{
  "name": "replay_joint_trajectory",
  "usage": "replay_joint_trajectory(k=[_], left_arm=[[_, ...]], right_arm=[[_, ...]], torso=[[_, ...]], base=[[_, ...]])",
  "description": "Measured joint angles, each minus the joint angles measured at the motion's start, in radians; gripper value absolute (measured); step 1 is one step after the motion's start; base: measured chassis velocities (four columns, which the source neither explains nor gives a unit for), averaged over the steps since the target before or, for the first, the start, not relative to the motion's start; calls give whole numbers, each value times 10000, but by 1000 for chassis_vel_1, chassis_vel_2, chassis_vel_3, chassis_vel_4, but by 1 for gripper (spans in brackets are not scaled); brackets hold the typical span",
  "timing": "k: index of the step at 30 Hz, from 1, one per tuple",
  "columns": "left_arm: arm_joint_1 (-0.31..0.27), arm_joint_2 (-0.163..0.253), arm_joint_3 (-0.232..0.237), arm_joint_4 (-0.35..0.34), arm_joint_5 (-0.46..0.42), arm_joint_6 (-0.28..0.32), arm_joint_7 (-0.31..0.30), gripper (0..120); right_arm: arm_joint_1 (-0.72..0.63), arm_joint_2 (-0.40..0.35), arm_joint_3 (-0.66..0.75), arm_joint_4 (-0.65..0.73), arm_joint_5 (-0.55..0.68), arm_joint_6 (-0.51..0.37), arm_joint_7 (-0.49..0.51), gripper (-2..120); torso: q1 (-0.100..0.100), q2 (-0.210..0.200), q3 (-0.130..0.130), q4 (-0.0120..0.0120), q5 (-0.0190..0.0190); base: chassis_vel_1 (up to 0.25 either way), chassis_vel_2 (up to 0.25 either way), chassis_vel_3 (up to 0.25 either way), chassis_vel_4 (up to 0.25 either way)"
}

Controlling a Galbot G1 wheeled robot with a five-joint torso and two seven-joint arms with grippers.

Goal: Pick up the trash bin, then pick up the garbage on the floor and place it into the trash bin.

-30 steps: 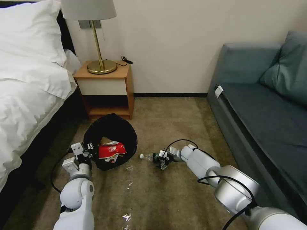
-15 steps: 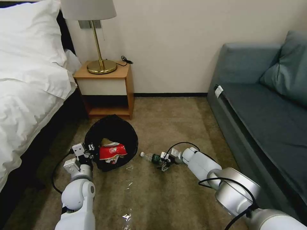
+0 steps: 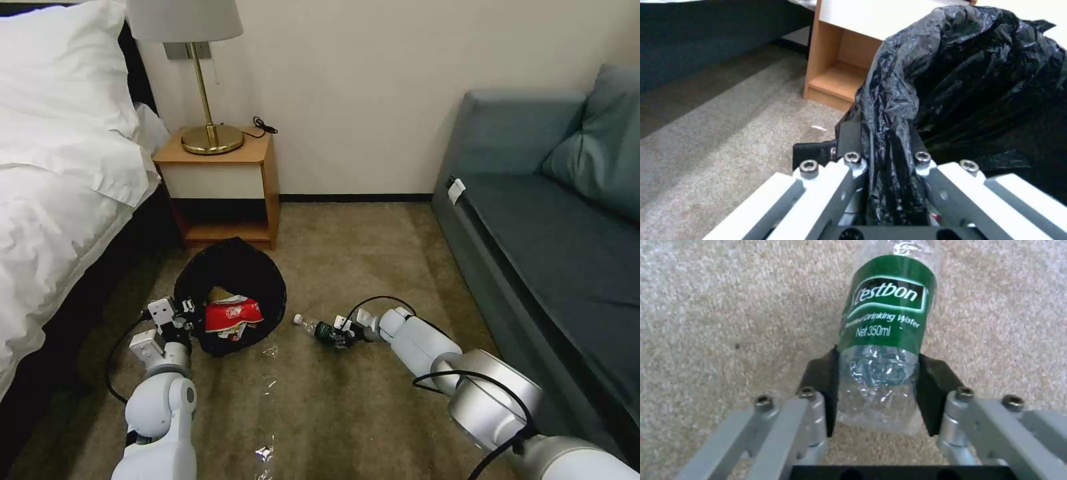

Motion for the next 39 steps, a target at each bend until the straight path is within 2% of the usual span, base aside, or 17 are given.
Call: replay_joint_trajectory(k=[7, 19, 23, 30, 37, 39], left_arm=[[-96, -18, -4, 60, -12, 1, -4, 4], [-263, 87, 4, 255, -177, 47, -16, 4], [-406, 242, -5, 405, -395, 81, -29, 4], [-495, 299, 8, 599, -502, 85, -31, 4], [-580, 329, 52, 681, -557, 141, -31, 4], [-589, 323, 121, 681, -558, 170, -36, 4]], right_arm=[[-49, -83, 21, -8, 41, 13, 61, 18], [-12, -413, 765, 384, 294, 194, 581, 18], [64, -860, 1440, 748, 727, 231, 1000, 18], [53, -1172, 2718, 1218, 1313, 312, 1555, 18], [-326, -1598, 3751, 2765, 2146, 540, 1944, 18], [-484, -1617, 4382, 3297, 2293, 916, 2003, 18]], torso=[[0, 0, 0, 0, -1], [0, 0, 0, 1, 0], [0, 0, 0, 0, 0], [0, -1, 1, 0, 0], [0, 0, 0, -1, 0], [0, 0, 0, -1, 0]], base=[[0, 0, 0, 0], [0, 0, 0, 0], [0, 0, 0, 0], [0, 0, 0, 0], [0, 0, 0, 0], [0, 0, 0, 0]])
